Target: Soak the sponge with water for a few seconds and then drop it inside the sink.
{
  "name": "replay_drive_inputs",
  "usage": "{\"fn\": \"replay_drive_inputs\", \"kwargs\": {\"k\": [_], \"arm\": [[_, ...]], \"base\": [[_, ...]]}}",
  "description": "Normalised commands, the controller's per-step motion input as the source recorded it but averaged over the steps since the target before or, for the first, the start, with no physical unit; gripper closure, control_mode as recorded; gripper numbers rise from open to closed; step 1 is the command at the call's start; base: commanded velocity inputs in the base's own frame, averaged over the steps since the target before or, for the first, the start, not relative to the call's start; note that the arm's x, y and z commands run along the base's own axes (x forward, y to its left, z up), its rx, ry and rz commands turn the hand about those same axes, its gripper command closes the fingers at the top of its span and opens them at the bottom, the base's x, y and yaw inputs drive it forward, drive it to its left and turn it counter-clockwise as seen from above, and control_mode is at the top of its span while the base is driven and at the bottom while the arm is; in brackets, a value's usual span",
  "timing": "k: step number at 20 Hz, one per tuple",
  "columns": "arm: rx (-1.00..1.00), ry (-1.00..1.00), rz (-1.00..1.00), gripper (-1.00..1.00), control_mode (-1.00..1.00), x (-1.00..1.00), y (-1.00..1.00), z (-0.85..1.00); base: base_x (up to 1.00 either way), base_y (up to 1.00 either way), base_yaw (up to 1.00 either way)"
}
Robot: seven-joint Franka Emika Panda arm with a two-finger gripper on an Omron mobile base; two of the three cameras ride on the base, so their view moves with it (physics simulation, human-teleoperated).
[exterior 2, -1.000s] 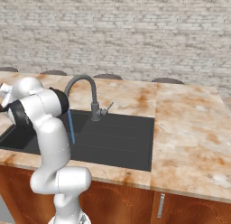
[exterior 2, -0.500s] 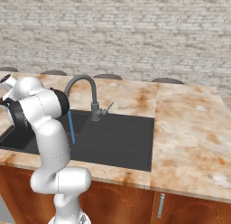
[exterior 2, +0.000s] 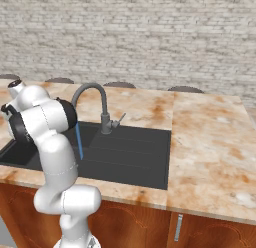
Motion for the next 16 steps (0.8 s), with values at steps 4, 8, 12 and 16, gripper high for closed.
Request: {"fn": "replay_drive_inputs", "kwargs": {"k": [4,8,12,16], "arm": [[0.00,0.09,0.35,1.00,-1.00,-0.02,0.11,0.00],[0.00,0.10,0.28,1.00,-1.00,-0.08,0.09,0.00],[0.00,0.12,0.15,1.00,-1.00,-0.07,0.00,0.00],[0.00,0.11,0.01,1.00,-1.00,0.00,0.00,-0.11]], "base": [[0.00,0.00,0.00],[0.00,0.00,0.00],[0.00,0.00,0.00],[0.00,0.00,0.00]]}}
